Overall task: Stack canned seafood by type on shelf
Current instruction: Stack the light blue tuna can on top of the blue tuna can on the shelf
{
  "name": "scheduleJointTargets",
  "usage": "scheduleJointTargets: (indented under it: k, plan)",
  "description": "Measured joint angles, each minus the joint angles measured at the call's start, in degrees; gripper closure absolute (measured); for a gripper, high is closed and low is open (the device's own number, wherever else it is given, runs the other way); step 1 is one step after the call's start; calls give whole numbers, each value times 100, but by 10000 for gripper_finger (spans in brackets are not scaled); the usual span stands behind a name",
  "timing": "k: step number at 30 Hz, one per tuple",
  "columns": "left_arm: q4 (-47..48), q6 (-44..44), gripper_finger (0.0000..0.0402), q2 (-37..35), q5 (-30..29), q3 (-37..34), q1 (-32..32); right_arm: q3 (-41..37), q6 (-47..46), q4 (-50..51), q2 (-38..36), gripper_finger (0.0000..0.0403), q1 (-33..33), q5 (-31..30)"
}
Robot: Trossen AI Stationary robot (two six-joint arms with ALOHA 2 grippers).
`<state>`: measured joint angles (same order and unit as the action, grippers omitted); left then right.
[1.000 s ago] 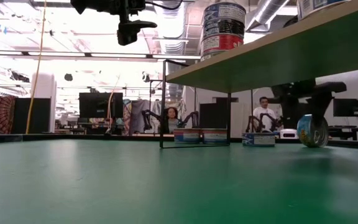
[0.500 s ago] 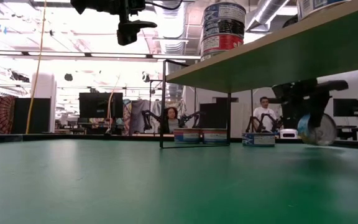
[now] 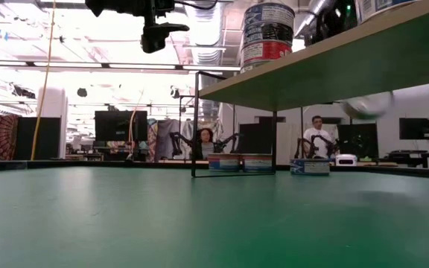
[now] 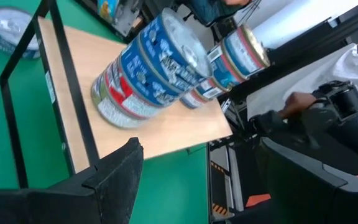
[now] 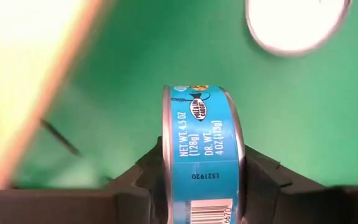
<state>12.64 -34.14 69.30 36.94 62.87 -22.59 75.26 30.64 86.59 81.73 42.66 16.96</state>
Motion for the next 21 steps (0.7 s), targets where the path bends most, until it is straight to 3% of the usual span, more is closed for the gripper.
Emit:
scheduleJointTargets:
  k: [5,14,18,21]
  plan:
    - [-247,-68,100,0,-39,0,-1,590,-456,-100,0,241,237,1792]
    - [-626,246,100,2,-617,0,28,1227,-1149,-402,-2,238,710,3777]
    - [-1176,694,100,2,-1308,2,263,1286,-2018,-745,-2,240,730,4798]
    - [-1271,1327,100,2,-2105,2,474,1286,-2931,-1168,-2,232,537,5072]
